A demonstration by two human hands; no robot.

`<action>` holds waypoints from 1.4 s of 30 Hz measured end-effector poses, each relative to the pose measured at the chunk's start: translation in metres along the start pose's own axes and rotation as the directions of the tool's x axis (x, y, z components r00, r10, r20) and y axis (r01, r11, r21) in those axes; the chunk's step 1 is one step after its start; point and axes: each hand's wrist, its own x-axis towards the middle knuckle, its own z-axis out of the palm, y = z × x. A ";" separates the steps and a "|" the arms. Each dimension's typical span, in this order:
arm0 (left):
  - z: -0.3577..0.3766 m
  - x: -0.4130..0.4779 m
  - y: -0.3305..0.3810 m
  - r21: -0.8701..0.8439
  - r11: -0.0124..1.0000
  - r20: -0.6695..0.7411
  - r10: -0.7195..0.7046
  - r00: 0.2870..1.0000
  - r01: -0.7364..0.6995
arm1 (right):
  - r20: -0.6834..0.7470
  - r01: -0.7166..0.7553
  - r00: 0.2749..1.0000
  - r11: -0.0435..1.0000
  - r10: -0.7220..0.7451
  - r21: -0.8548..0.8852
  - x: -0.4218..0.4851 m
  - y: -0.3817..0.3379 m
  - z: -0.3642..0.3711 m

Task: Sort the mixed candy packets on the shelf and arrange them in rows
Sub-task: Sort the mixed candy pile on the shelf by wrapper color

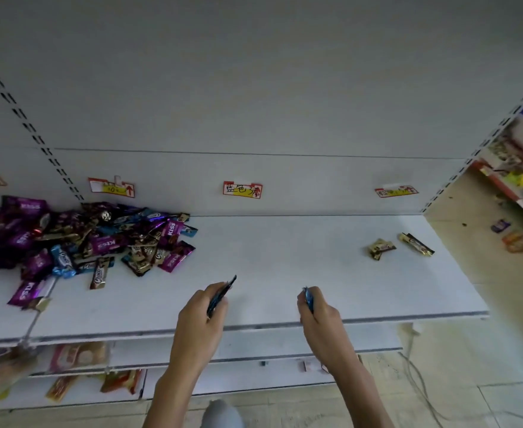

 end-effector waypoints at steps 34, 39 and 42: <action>0.053 0.148 -0.039 0.363 0.930 0.092 0.023 0.995 -0.056 | 0.071 0.214 0.977 0.909 -0.202 -0.358 0.177 0.003 0.028; 0.029 0.107 -0.006 0.223 0.975 -0.047 0.008 0.999 0.003 | -0.005 0.257 0.966 0.963 -0.259 -0.084 0.147 -0.013 0.013; 0.005 0.062 0.011 0.102 0.994 -0.188 -0.016 0.982 0.035 | -0.042 0.335 0.942 0.939 -0.333 0.073 0.116 -0.024 0.006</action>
